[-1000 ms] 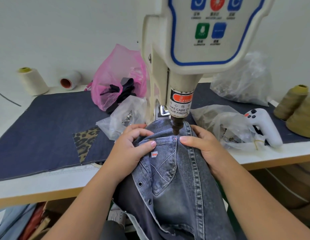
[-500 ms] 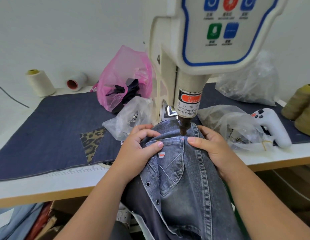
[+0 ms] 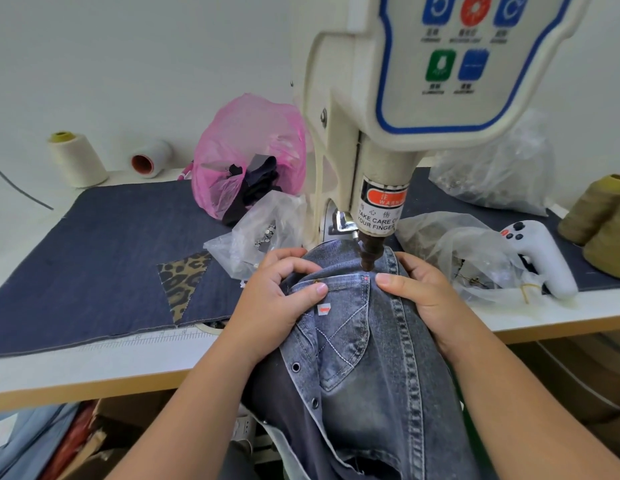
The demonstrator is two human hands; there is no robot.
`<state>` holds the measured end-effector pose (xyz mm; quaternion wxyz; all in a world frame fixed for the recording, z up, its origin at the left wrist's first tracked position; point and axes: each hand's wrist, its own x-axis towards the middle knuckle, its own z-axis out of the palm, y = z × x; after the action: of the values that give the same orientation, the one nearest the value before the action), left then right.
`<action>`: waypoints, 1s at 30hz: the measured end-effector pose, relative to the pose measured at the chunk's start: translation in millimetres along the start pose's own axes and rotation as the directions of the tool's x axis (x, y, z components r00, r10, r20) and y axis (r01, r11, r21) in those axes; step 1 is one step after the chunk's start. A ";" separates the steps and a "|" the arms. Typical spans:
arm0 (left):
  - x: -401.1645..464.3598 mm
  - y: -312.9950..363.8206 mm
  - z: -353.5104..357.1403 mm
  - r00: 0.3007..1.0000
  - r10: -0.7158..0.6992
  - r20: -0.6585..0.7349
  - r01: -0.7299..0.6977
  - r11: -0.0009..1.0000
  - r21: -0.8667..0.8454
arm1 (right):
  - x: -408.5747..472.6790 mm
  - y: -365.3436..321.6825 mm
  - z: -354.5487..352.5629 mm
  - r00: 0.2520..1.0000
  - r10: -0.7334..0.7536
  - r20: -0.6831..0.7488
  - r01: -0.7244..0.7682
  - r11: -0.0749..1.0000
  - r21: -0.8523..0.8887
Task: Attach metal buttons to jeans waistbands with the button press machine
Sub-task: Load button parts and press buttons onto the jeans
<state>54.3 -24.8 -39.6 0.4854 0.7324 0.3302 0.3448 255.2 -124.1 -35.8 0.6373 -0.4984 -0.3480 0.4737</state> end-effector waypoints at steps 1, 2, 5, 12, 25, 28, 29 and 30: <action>-0.1 0.1 -0.2 1.000 0.000 0.001 0.000 1.000 0.000 | 0.2 -0.1 0.0 1.000 0.001 -0.003 -0.001 1.000 -0.004; -0.2 0.2 -0.4 1.000 0.000 0.003 0.000 1.000 0.000 | 0.1 -0.3 0.1 1.000 0.001 -0.005 -0.001 1.000 -0.008; -0.7 0.6 -0.7 1.000 -0.004 0.004 0.004 1.000 -0.002 | 0.5 -0.4 0.6 1.000 0.004 -0.008 -0.004 1.000 -0.002; -0.6 0.9 -0.5 1.000 -0.004 0.003 0.004 1.000 -0.012 | 1.1 0.0 -0.7 1.000 0.006 -0.005 -0.006 1.000 -0.002; -0.2 1.1 1.1 1.000 -0.007 0.009 0.008 0.997 -0.075 | 2.8 -0.1 -1.2 1.000 0.017 0.012 -0.017 0.999 0.036; -0.5 1.9 1.0 1.000 -0.007 0.012 0.008 0.996 -0.084 | 2.2 -1.6 -0.3 1.000 0.018 0.019 -0.019 0.999 0.040; -0.5 1.8 1.0 1.000 -0.009 0.016 0.010 0.997 -0.081 | 2.3 -2.1 -0.1 1.000 0.022 0.021 -0.023 0.999 0.037; -0.6 1.7 0.8 1.000 -0.010 0.019 0.011 0.997 -0.078 | 2.3 -2.4 -0.1 0.999 0.025 0.020 -0.025 0.999 0.037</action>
<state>54.9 -26.2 -38.3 0.5186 0.7143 0.3157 0.3482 256.6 -122.1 -33.5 0.6370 -0.4861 -0.3390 0.4929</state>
